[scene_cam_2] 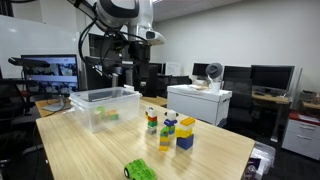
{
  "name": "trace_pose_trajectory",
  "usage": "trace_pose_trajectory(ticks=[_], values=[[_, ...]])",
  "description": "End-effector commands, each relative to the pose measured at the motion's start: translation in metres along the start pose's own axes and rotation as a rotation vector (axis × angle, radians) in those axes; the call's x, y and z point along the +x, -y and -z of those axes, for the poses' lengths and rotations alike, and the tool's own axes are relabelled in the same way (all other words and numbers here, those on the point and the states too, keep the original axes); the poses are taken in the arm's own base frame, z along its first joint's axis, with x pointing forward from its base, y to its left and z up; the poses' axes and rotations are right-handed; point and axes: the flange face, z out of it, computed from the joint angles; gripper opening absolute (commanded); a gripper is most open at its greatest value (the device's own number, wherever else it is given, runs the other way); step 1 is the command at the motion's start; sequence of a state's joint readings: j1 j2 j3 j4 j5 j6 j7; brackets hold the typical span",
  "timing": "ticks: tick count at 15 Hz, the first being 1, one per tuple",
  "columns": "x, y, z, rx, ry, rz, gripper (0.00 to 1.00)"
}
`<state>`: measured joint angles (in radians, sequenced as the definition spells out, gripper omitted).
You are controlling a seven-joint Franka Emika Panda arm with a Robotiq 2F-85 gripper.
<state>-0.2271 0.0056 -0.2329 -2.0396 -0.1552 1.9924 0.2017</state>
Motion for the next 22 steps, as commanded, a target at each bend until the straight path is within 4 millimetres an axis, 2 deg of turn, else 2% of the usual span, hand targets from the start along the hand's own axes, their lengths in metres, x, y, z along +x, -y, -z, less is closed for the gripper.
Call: trace_pose_trajectory(ticks=[1, 4, 9, 12, 13, 16, 18, 22], values=[[0.043, -0.019, -0.009, -0.076, -0.016, -0.043, 1.0], [0.068, -0.024, -0.019, -0.092, -0.005, -0.01, 1.0], [0.092, -0.018, -0.026, -0.114, -0.008, 0.123, 1.0], [0.095, -0.018, -0.011, -0.129, -0.04, 0.184, 1.0], [0.096, -0.014, -0.016, -0.122, -0.034, 0.147, 1.0], [0.097, -0.014, -0.014, -0.122, -0.039, 0.155, 1.0], [0.094, -0.015, -0.02, -0.118, -0.025, 0.183, 1.0], [0.109, -0.027, -0.025, -0.133, -0.1, 0.261, 1.0]])
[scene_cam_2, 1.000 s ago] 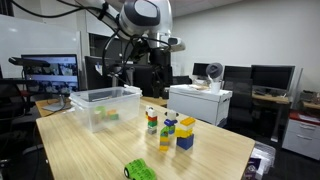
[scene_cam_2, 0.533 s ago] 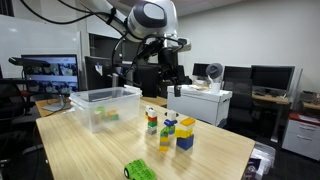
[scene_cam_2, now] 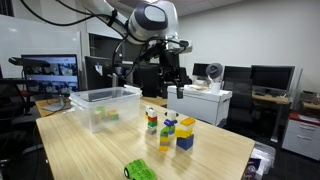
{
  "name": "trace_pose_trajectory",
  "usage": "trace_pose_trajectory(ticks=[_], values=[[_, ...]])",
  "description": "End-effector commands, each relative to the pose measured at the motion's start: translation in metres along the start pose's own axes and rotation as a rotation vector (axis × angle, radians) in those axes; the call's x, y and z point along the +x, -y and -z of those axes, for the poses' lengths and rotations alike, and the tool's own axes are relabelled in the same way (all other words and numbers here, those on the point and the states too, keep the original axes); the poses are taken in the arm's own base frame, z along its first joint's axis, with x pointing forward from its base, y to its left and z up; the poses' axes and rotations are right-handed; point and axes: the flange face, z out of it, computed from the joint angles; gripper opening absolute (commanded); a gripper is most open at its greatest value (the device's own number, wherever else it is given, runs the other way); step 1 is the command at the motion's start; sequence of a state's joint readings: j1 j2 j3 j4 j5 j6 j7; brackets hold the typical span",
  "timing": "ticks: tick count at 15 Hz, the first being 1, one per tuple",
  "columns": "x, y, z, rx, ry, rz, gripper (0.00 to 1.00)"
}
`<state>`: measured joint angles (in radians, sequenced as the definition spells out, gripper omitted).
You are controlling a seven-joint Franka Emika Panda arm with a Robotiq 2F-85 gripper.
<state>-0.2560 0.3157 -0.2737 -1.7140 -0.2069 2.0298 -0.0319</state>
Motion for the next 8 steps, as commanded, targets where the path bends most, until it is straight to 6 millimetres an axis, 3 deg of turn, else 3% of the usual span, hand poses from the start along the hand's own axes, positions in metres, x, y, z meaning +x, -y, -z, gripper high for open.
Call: trace_pose_trajectory(ticks=[1, 8], values=[[0.008, -0.015, -0.007, -0.013, -0.07, 0.073, 1.0], [0.022, -0.028, -0.051, 0.016, -0.155, 0.161, 1.0]])
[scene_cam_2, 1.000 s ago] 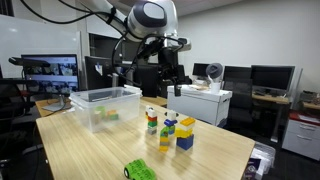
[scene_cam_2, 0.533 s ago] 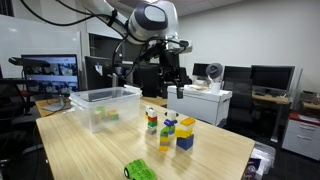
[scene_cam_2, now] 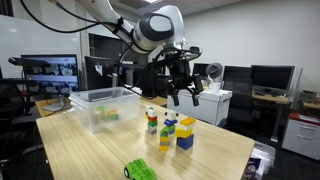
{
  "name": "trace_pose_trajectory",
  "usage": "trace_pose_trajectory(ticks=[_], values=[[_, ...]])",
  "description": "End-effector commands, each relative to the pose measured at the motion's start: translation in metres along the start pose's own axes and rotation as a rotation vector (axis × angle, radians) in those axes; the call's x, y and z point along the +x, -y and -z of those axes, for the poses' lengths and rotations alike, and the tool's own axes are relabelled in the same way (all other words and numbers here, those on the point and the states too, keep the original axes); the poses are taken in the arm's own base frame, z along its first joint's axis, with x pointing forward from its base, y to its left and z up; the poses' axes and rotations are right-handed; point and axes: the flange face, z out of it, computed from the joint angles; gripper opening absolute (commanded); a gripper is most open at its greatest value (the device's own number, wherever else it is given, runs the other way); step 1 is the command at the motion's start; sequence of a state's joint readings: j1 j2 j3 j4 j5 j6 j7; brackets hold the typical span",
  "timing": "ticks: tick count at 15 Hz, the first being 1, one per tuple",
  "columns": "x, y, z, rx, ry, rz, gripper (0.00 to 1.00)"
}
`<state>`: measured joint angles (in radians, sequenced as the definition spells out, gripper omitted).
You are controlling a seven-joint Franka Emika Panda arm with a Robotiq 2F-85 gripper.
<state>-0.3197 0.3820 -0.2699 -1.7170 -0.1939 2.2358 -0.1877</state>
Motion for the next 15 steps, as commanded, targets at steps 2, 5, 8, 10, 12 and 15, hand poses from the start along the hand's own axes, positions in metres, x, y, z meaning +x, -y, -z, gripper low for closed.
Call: trace_pose_trajectory(ticks=[2, 5, 8, 10, 12, 15], values=[[0.005, 0.001, -0.032, 0.049, -0.058, 0.081, 1.0], [0.013, 0.011, -0.051, 0.074, -0.081, 0.124, 1.0], [0.014, 0.018, -0.07, 0.091, -0.07, 0.145, 1.0], [0.013, 0.022, -0.082, 0.1, -0.052, 0.158, 1.0], [0.011, 0.022, -0.093, 0.105, -0.035, 0.16, 1.0], [0.007, 0.021, -0.11, 0.109, -0.008, 0.157, 1.0]])
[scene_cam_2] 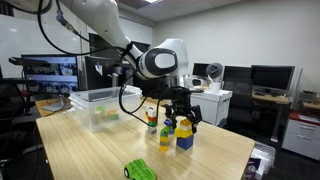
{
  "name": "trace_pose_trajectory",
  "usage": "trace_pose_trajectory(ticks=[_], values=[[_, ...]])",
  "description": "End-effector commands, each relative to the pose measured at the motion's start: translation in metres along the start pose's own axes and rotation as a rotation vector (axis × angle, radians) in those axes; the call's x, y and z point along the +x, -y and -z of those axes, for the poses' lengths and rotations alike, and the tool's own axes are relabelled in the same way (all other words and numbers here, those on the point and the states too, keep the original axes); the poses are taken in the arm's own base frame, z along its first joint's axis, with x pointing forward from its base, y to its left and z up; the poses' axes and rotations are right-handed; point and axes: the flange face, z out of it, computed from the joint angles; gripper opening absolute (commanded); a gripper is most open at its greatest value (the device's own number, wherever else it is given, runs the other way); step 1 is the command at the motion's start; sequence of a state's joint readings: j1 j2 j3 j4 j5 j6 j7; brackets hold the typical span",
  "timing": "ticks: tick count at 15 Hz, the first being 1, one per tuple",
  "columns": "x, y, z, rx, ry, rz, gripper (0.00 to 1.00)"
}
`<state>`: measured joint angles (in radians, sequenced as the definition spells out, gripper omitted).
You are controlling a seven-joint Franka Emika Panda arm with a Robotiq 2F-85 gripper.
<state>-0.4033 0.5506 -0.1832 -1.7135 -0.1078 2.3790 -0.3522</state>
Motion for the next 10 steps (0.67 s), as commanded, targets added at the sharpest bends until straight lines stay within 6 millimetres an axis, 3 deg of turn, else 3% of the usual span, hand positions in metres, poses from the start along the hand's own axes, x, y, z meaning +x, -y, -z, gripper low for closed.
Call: trace_pose_trajectory(ticks=[1, 4, 10], values=[[-0.002, -0.007, -0.014, 0.018, -0.001, 0.021, 1.0], [-0.004, -0.008, -0.027, 0.019, 0.019, 0.02, 1.0], [0.003, -0.007, -0.028, 0.015, 0.01, 0.023, 1.0]])
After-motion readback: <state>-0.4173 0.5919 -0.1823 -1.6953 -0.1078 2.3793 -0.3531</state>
